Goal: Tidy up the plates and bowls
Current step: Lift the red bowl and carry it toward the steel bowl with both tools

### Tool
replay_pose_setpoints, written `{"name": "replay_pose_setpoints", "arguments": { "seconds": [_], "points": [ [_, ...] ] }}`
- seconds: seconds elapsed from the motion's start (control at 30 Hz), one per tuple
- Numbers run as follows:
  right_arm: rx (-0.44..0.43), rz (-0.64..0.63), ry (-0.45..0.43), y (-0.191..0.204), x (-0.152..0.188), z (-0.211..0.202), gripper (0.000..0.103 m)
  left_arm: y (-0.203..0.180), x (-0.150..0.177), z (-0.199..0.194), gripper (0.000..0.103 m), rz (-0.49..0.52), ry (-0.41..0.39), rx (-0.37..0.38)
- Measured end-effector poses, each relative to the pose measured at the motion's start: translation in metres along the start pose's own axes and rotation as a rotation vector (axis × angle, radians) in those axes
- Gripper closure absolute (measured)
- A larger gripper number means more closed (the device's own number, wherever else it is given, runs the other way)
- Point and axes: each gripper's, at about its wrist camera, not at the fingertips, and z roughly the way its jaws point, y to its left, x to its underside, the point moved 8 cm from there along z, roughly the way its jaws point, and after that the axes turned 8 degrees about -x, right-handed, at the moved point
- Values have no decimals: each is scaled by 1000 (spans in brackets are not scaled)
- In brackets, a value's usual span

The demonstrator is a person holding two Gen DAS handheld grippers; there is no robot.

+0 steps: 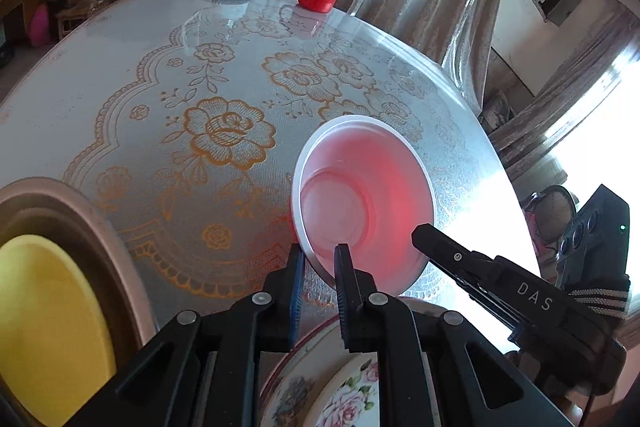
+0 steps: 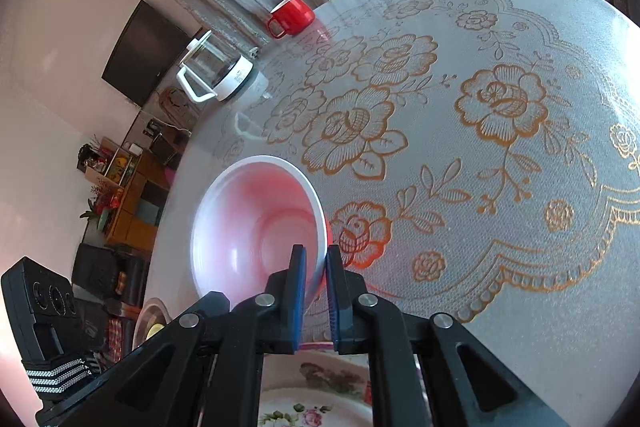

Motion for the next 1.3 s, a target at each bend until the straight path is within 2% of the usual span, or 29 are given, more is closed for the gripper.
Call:
{"name": "replay_pose_setpoints", "arguments": {
  "seconds": [0.2, 0.43, 0.6, 0.7, 0.8, 0.9, 1.0, 1.3],
  "points": [
    [15, -20, 27, 9, 17, 6, 93, 11, 13, -3, 87, -2, 9, -21],
    [22, -14, 42, 11, 26, 14, 92, 12, 11, -1, 86, -14, 14, -12],
    [24, -23, 41, 11, 27, 15, 91, 11, 8, 2, 77, -1, -2, -22],
    [23, -30, 36, 11, 27, 14, 88, 7, 6, 3, 78, 33, -12, -25],
    [29, -49, 23, 11, 26, 11, 88, 4, 5, 4, 84, 72, -34, -50],
    [14, -46, 19, 11, 25, 9, 88, 9, 7, 8, 84, 35, -13, -30],
    [0, -33, 20, 10, 25, 8, 88, 10, 7, 6, 84, 23, -23, -14],
    [-22, -8, 7, 10, 25, 2, 80, 12, 5, 1, 83, 8, -34, 20]
  ]
}}
